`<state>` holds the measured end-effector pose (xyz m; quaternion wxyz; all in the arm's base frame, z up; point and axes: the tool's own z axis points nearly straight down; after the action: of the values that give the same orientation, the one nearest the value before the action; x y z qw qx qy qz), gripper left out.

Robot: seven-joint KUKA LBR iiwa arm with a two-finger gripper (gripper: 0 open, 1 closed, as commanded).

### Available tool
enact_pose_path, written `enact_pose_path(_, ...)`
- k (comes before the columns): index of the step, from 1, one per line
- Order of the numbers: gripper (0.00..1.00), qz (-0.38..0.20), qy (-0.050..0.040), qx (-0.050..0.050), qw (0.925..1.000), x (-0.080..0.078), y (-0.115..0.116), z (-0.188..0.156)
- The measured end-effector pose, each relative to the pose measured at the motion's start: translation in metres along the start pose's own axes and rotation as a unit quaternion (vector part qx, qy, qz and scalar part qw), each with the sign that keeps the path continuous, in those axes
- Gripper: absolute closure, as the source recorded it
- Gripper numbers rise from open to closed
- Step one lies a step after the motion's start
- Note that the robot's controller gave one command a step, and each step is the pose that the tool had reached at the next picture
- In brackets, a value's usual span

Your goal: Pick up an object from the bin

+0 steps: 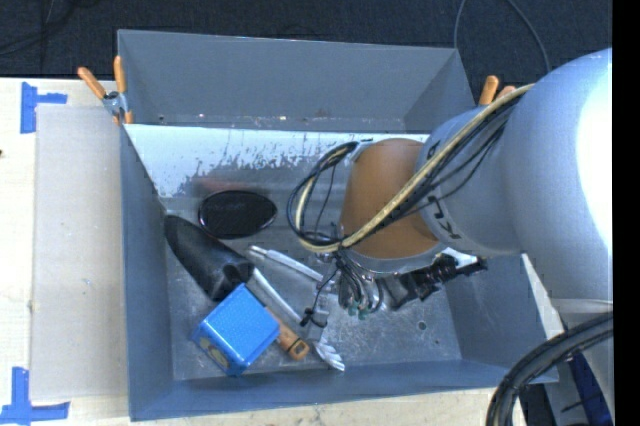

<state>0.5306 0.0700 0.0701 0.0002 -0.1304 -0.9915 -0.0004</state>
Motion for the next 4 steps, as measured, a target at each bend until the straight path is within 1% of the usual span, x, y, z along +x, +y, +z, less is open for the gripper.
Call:
enact_pose_path(1,1.00,-0.085,-0.0027,-0.001,0.9964,-0.057,0.001,0.000)
enact_pose_path(2,1.00,-0.085,-0.0027,-0.001,0.9964,-0.057,0.001,0.000)
enact_pose_path(3,1.00,-0.085,-0.0004,-0.001,0.9964,-0.055,0.000,-0.012)
enact_pose_path(4,1.00,-0.085,0.0000,-0.001,0.9964,-0.055,0.001,-0.039)
